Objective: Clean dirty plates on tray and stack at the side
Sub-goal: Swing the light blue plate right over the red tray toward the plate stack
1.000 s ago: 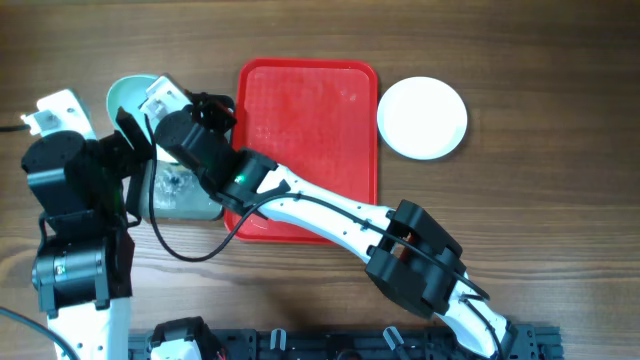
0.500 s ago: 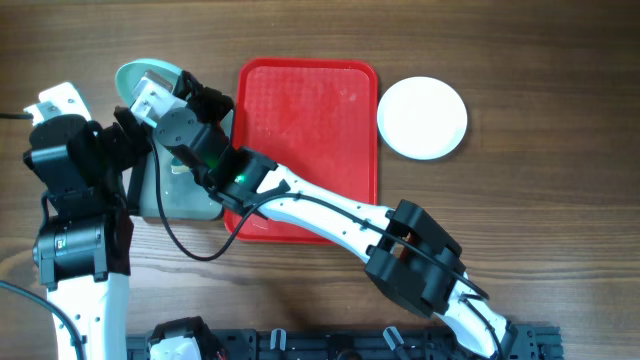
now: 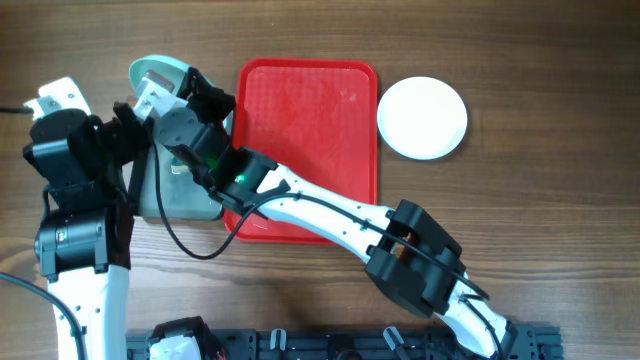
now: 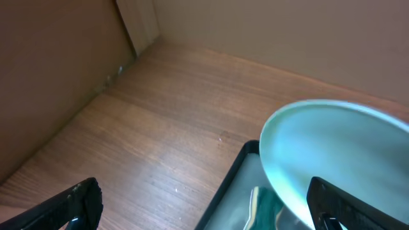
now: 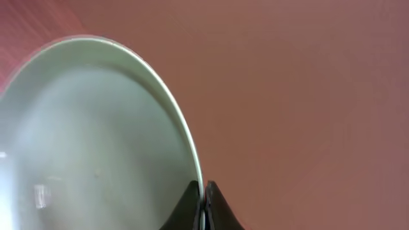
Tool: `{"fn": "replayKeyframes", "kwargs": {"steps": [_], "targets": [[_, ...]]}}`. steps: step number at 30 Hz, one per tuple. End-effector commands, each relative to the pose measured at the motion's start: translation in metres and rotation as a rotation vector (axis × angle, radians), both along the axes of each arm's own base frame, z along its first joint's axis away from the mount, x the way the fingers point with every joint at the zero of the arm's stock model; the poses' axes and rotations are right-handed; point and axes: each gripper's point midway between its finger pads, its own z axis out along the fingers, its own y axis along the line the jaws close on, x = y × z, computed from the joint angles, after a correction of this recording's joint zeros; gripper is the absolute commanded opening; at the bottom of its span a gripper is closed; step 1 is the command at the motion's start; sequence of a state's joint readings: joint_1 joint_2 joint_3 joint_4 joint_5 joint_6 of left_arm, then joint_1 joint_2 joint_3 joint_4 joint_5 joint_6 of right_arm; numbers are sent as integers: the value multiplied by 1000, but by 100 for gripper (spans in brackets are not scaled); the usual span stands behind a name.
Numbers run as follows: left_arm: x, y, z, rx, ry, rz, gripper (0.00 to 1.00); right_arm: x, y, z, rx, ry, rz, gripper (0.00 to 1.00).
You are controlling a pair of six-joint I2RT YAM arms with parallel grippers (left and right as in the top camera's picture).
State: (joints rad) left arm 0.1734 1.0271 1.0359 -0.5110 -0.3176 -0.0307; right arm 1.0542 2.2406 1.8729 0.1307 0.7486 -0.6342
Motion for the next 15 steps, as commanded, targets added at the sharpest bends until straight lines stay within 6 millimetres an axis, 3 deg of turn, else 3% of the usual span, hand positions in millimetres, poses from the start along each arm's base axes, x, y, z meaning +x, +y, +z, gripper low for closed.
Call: {"fn": "replayKeyframes", "kwargs": {"steps": [1,9,15], "targets": [[12,-12,9,-19,-54,-60,100,-37,35,0,111,75,116,4],[2,-13,49,7,-194,-62,100,-35,24,-55,275,407,97,5],[-5,-14,60,15,-230,-62,100,-43,23,-58,405,602,136,4]]}}
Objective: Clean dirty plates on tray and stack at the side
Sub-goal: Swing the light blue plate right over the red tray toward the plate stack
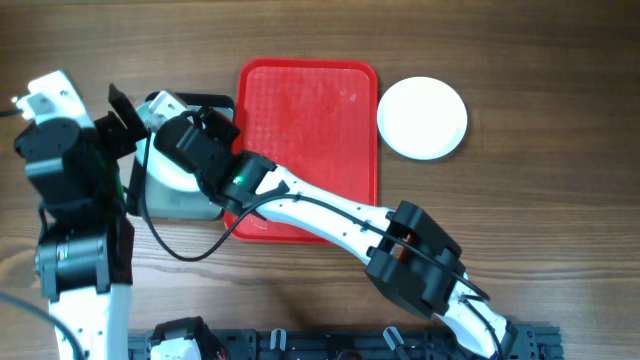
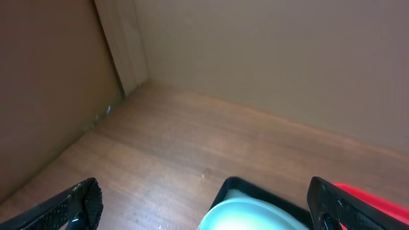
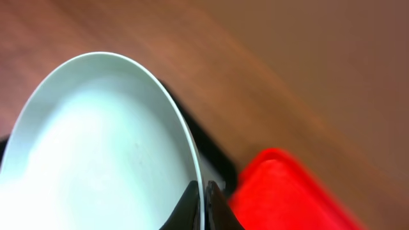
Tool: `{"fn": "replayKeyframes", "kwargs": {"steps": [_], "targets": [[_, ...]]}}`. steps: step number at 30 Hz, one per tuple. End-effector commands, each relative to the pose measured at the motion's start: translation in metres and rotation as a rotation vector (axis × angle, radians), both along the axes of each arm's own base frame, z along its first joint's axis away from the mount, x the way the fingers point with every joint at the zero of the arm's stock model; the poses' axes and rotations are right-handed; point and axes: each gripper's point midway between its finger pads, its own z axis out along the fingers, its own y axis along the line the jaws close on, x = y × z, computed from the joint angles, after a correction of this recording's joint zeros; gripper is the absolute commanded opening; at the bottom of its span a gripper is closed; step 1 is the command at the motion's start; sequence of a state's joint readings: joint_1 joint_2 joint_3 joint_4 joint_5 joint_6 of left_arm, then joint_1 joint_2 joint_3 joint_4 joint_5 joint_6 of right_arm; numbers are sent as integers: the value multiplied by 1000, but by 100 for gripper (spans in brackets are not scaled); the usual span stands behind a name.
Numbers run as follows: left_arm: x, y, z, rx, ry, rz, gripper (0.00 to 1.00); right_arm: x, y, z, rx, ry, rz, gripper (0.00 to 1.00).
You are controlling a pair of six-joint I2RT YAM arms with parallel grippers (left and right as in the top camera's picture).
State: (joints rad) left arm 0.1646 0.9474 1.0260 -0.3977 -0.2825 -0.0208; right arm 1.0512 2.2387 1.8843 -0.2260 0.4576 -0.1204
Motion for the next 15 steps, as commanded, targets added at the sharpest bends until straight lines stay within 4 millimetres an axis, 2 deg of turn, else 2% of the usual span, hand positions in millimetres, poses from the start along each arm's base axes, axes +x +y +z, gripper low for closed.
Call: {"fn": "replayKeyframes", "kwargs": {"steps": [1,8,15], "targets": [[-4,-5,15,-10,-50,-19,100,-5,3,18,213,177,8,4],[-1,-5,9,-13,-29,-19,100,15,-31,19,330,404,-22,4],[-1,-5,6,-16,-16,-19,100,43,-82,32,448,619,18,4]]}}
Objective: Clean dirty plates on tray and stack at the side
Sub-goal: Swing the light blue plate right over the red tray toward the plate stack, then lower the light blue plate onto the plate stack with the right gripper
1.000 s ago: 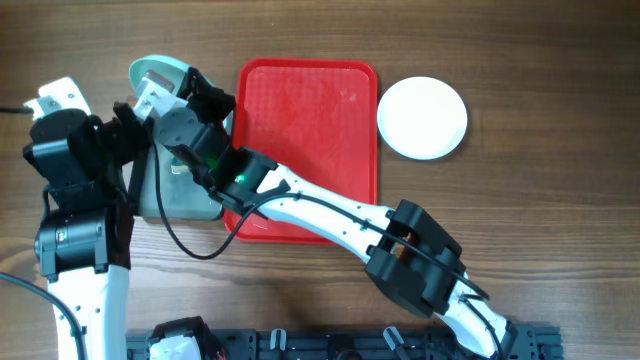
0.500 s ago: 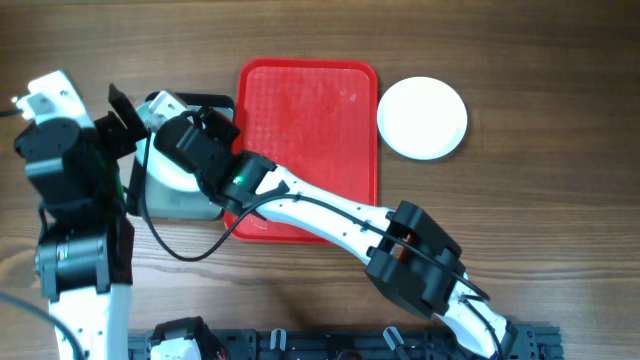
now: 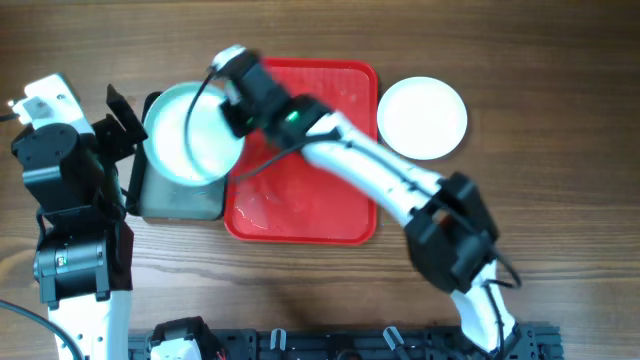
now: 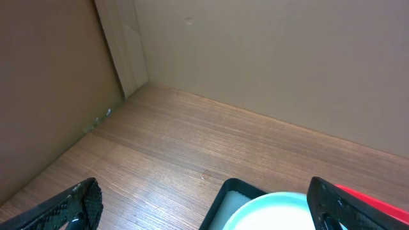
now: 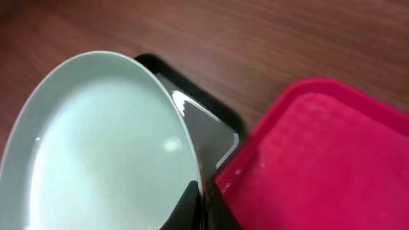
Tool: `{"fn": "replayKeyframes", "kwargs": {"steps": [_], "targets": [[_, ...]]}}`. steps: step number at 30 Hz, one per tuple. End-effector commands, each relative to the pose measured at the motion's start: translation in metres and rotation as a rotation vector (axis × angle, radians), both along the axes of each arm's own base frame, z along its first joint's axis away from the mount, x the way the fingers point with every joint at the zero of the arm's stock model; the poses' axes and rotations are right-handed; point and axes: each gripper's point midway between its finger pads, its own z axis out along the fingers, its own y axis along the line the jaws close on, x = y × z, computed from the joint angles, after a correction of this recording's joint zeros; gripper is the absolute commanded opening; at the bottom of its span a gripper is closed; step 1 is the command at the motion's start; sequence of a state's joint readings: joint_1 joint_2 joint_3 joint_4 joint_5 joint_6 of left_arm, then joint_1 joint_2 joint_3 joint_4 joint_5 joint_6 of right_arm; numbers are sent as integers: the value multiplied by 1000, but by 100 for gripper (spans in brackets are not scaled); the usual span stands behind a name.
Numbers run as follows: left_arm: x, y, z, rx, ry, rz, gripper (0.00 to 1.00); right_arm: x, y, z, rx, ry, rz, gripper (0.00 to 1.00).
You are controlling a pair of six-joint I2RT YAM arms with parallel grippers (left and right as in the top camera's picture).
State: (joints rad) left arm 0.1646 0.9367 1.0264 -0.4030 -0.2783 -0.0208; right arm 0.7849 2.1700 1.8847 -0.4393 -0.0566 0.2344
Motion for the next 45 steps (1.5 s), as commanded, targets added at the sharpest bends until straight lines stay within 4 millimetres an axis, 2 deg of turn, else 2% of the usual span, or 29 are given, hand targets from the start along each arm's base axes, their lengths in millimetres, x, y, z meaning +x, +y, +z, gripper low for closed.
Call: {"fn": "replayKeyframes", "kwargs": {"steps": [1,5,8,10,11,14,19,21,22,25,27,35,42,45], "targets": [[1,-4,2,-17,-2,-15,100,5,-23,43,170,110,45,4],[-2,-4,-5,-22,30,-15,100,36,-86,32,137,180,-76,4],[-4,-5,-11,-26,53,-15,100,50,-131,19,106,254,-176,4],[-4,-5,-14,-28,65,-15,100,59,-177,6,77,329,-273,4],[-4,-5,-15,-29,69,-15,100,61,-192,2,69,349,-303,4],[-3,-5,-18,-31,82,-15,100,69,-255,-8,51,422,-425,4],[2,-4,-25,-35,104,-14,100,72,-346,-20,41,507,-592,4],[4,-3,-29,-37,115,-14,100,68,-376,-23,26,528,-634,4],[6,-3,-32,-39,125,-14,100,61,-408,-27,13,561,-684,4],[9,-3,-37,-41,140,-14,100,50,-441,-33,0,610,-751,4],[11,-2,-41,-43,152,-14,100,44,-452,-37,1,636,-775,4],[16,-2,-51,-48,183,-14,100,23,-470,-69,-112,690,-840,4],[17,-1,-53,-49,189,-14,100,17,-465,-91,-119,704,-828,4],[17,-1,-53,-49,189,-14,100,17,-462,-95,-121,704,-821,5]]}}
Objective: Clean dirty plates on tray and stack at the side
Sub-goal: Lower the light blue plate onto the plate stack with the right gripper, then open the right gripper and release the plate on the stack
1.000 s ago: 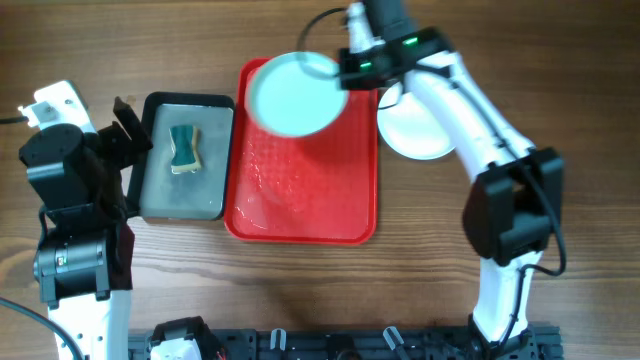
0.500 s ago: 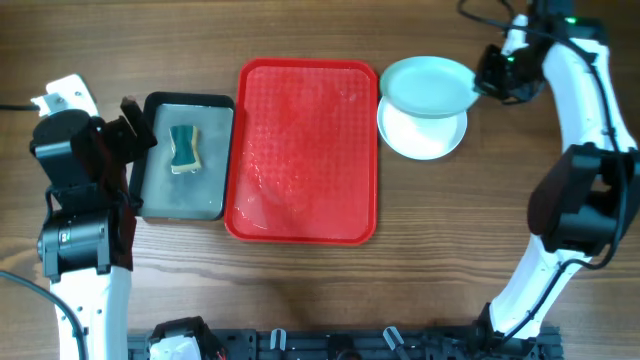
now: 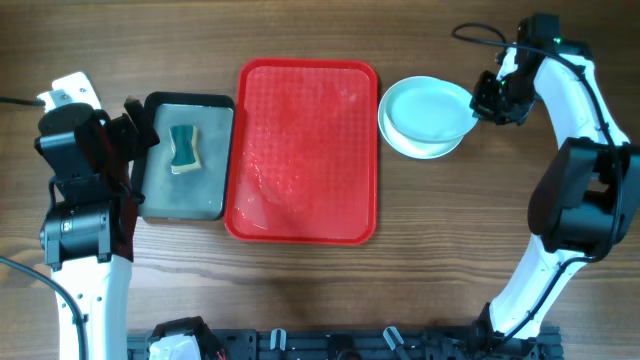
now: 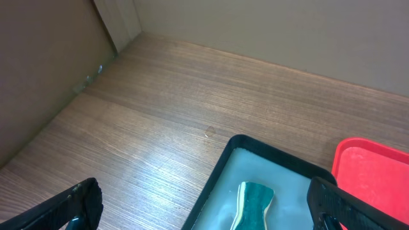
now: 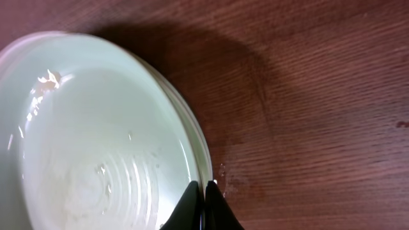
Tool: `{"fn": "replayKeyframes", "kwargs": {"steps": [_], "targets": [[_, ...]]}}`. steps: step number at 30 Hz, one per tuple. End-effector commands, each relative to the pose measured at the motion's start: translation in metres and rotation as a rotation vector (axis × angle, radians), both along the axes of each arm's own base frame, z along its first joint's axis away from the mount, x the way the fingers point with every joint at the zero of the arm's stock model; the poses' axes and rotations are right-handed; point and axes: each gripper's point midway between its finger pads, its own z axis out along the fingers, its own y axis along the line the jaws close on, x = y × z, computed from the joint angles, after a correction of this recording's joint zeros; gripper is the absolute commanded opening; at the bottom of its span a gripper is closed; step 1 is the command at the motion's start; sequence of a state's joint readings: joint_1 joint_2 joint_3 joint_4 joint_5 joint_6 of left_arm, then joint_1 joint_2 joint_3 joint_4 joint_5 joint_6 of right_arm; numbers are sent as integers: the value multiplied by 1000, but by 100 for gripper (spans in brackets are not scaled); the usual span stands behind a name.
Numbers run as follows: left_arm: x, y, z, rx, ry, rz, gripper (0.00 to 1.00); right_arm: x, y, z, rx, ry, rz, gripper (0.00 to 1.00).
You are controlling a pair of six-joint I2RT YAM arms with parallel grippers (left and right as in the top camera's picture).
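A pale green plate (image 3: pixel 428 108) lies on, or just above, a white plate (image 3: pixel 418 150) on the table to the right of the red tray (image 3: pixel 305 225). My right gripper (image 3: pixel 484 100) is shut on the green plate's right rim. In the right wrist view the plate (image 5: pixel 96 147) looks wet, and the gripper (image 5: pixel 204 191) pinches its edge, with a second rim showing just below. The tray holds no plates. My left gripper (image 4: pixel 204 207) hangs open above the black basin (image 3: pixel 180 195), holding nothing.
A green sponge (image 3: pixel 184 148) lies in the shallow water of the black basin (image 4: pixel 281 166), left of the tray. Water streaks mark the red tray (image 4: pixel 377 172). Bare wooden table surrounds everything; a wall and a corner stand beyond the basin.
My right gripper held the green plate by the tray's left edge, over the basin; it now holds it at the far right on the white plate. The sponge shows again in the basin.
First my right gripper held the green plate tilted over the basin, close to my left gripper. Then the plate was flatter above the basin, later beside the tray's left edge. Now it is across the tray on the white plate, with my left gripper open throughout.
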State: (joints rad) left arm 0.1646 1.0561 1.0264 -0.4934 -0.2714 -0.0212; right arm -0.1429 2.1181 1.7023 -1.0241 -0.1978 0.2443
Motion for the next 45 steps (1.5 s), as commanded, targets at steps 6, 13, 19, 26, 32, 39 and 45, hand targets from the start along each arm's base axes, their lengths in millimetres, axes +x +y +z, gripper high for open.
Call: {"fn": "replayKeyframes", "kwargs": {"steps": [6,13,19,26,32,39,45], "targets": [[3,-3,5,-12,-18,-6,100,3,11,9,1,-42,39,20],[3,-3,5,-13,-18,-6,100,2,16,11,26,-49,63,34],[3,-3,5,-13,-18,-6,100,0,40,18,155,-73,159,41],[3,-3,5,-13,-18,-6,100,-7,52,17,165,-46,184,24],[3,-3,5,-13,-18,-6,100,-12,81,17,168,-26,248,4],[3,-3,5,-13,-18,-6,100,-15,118,17,168,-34,335,64],[3,-3,5,-13,-18,-6,100,-15,133,18,168,-43,365,100]]}}
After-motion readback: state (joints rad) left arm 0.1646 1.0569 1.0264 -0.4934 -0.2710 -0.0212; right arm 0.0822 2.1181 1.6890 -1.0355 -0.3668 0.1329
